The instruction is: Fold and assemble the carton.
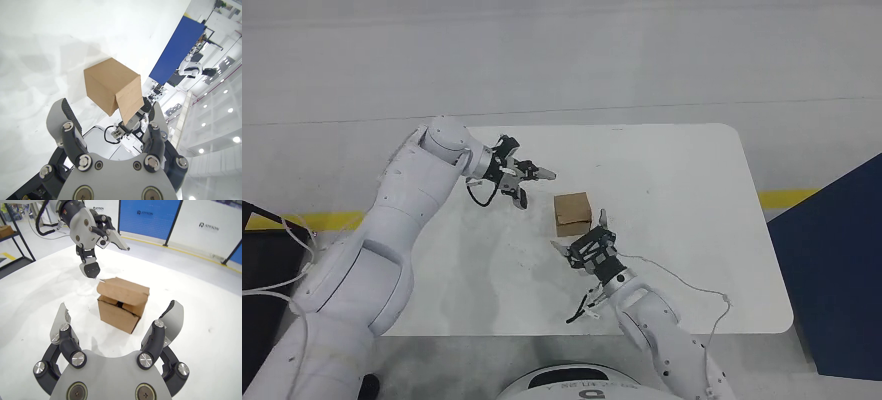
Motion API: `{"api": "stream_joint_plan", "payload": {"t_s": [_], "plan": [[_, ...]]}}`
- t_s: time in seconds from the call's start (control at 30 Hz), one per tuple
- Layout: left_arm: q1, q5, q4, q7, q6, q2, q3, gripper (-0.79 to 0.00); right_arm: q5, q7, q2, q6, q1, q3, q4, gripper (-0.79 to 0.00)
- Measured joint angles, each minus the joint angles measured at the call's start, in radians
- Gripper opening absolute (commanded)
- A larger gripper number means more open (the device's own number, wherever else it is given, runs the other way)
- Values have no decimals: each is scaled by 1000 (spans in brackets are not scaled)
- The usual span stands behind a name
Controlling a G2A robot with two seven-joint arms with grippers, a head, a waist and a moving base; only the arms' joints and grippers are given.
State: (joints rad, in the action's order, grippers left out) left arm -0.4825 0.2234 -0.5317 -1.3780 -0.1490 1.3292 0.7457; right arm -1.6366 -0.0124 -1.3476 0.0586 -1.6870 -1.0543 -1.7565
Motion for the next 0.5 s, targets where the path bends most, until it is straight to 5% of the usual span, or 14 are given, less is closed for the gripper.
{"api": "stream_joint_plan", "payload": {"t_s": [0.2, 0.5], "plan": [[-99, 29, -121, 36, -24, -71, 104, 0, -47, 92, -7, 36, 99, 34, -1, -62], [-330, 43, -418, 132, -118, -160, 256, 0, -146, 259, -7, 96, 162, 72, -19, -102]]}}
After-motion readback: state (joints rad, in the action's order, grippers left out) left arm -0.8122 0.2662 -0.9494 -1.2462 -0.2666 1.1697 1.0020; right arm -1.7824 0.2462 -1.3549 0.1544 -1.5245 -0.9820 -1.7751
